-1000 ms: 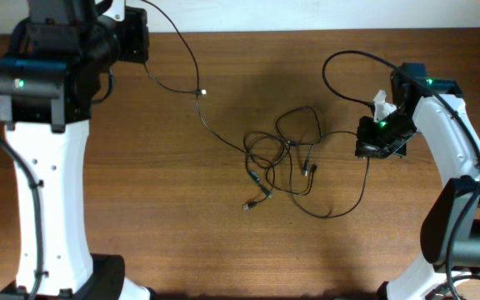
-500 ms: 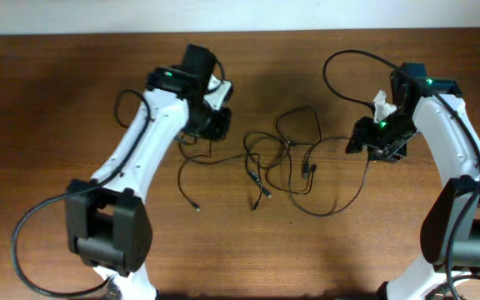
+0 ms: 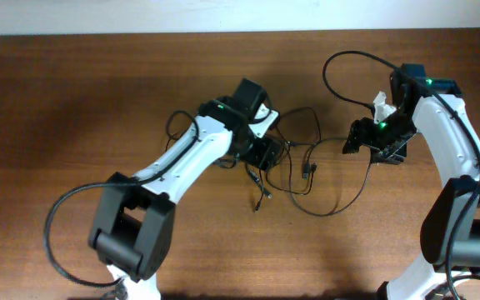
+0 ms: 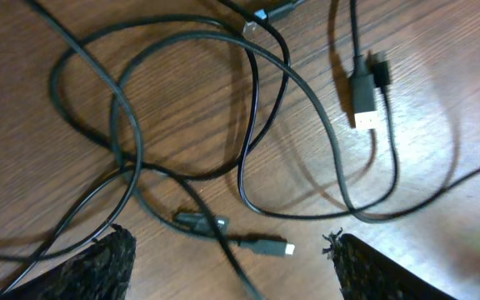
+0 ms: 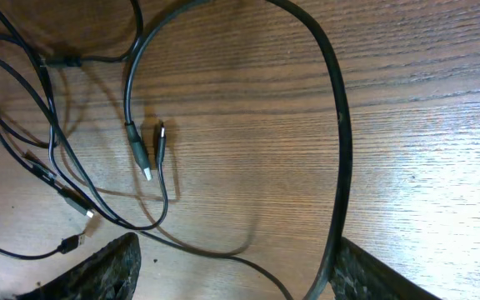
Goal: Untangle cables
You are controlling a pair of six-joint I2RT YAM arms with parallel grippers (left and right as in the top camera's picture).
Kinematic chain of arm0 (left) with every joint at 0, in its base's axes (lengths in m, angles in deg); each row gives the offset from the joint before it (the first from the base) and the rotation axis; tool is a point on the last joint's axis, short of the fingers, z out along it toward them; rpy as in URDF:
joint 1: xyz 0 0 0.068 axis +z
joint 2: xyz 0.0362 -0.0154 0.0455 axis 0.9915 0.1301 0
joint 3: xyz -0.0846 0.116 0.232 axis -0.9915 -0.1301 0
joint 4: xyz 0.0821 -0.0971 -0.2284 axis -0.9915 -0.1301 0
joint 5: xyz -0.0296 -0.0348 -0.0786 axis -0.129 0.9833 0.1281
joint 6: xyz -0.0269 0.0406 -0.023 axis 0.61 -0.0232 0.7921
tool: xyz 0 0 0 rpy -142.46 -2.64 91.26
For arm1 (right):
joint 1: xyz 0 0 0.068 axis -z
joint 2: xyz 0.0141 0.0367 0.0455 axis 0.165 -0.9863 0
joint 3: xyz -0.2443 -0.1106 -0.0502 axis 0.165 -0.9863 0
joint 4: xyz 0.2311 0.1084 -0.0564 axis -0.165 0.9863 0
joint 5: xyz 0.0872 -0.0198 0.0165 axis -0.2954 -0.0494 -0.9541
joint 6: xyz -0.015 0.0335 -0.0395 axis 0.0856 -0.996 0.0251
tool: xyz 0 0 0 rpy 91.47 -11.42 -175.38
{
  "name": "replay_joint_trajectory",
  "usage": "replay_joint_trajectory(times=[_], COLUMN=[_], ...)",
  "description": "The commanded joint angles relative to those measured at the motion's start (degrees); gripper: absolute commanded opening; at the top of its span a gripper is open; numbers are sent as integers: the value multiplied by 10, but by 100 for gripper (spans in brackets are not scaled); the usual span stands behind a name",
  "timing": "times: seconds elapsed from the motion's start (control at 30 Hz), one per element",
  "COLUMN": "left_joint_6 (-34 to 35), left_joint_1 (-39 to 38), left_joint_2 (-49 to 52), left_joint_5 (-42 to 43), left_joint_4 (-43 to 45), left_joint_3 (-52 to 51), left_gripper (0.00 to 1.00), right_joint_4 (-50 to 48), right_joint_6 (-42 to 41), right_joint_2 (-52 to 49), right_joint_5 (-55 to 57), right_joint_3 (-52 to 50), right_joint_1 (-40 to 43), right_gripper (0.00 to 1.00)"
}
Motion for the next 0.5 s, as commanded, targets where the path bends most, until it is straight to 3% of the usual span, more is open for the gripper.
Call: replay_joint_trajectory(times=[0.0, 0.1, 0.2, 0.27, 0.47], left_joint_6=[-7, -7, -7, -7, -7], left_joint_1=[-18, -18, -18, -18, -18], left_joint_2=[47, 70, 83, 102, 119], left_joint_5=[-140, -226, -224, -189, -189], left_joint_4=[21, 67, 118, 120, 125], left_joint_3=[-5, -5, -5, -5, -5], left_gripper=[81, 78, 60, 48, 14], right_joint_4=[0, 0, 0, 0, 0], right_joint_6=[-2, -2, -2, -2, -2], right_joint_2=[-1, -1, -1, -1, -1], right_joint_5=[3, 3, 3, 3, 3], right_joint_3=[-1, -1, -1, -1, -1], right_joint_1=[0, 0, 0, 0, 0], right_gripper=[73, 73, 73, 73, 73])
